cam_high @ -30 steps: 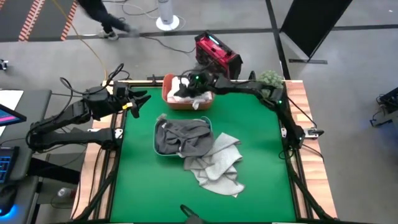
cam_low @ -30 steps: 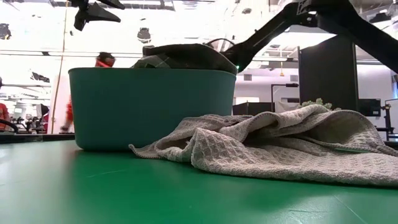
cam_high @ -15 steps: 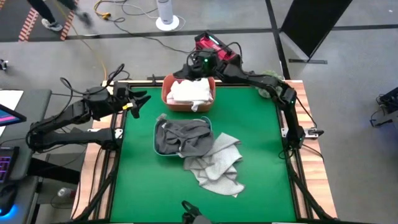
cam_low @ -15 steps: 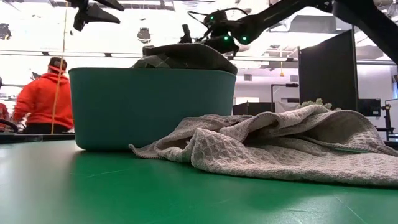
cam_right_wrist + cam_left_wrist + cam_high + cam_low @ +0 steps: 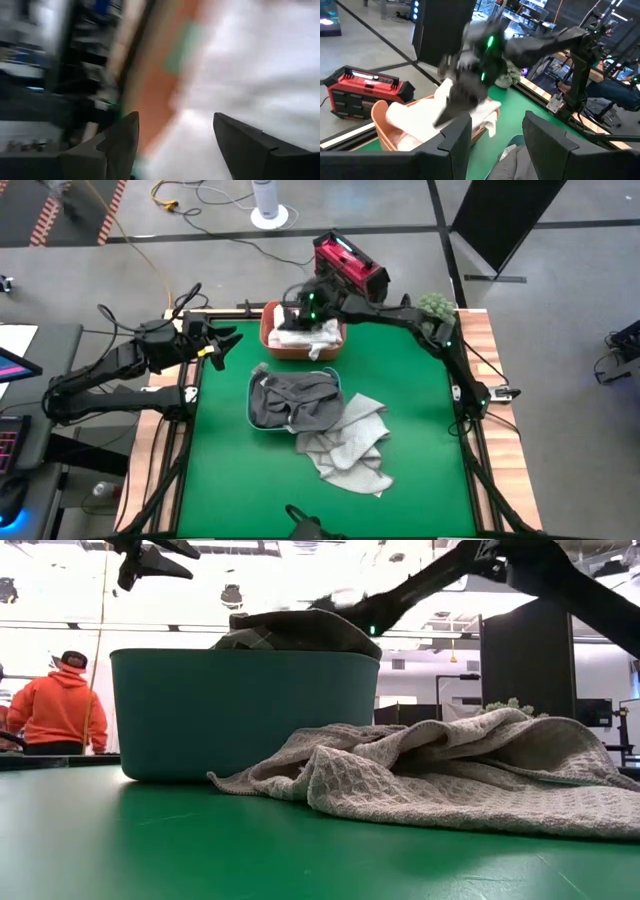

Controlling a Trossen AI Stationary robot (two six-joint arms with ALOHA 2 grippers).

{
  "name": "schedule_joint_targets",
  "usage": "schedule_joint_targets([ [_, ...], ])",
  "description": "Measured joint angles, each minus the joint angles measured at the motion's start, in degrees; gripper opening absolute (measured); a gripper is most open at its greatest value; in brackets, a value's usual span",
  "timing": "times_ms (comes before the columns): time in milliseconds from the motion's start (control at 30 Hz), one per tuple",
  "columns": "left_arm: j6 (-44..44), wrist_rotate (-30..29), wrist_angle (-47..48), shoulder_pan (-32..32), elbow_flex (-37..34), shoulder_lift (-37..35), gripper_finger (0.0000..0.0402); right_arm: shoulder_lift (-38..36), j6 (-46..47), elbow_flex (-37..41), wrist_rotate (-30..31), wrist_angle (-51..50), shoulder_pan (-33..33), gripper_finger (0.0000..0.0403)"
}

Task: Sort towels by color in basket
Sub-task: Put the white towel into the orange bin

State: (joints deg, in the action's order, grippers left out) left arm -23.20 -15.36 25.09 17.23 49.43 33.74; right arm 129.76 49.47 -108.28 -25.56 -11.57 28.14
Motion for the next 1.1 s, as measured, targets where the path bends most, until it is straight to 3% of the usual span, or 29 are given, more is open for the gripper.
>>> schedule_joint_targets([
  [267, 0.31, -0.18, 0.08, 0.0, 0.0, 0.0, 0.0167, -2.56, -4.31, -13.23, 0.41, -6.46, 0.75, 0.028],
  [500, 1.75, -0.52, 0.08, -0.02, 0.0, -0.04, 0.0167, -2.84, -10.73, -22.17, 1.03, -23.62, -0.88, 0.028],
  [733, 2.36, -0.49, 1.4, 0.0, 0.0, -0.04, 0.0167, -2.76, -33.62, -24.85, 16.79, -53.09, -5.57, 0.028],
  [967, 4.22, -0.48, 1.63, 0.0, 0.0, -0.05, 0.0167, -5.92, -55.63, -24.98, 21.3, -59.05, -10.83, 0.028],
  [1100, 5.05, -0.45, 1.61, 0.0, 0.0, -0.04, 0.0167, -5.72, -67.86, -24.83, 30.87, -61.12, -14.67, 0.028],
])
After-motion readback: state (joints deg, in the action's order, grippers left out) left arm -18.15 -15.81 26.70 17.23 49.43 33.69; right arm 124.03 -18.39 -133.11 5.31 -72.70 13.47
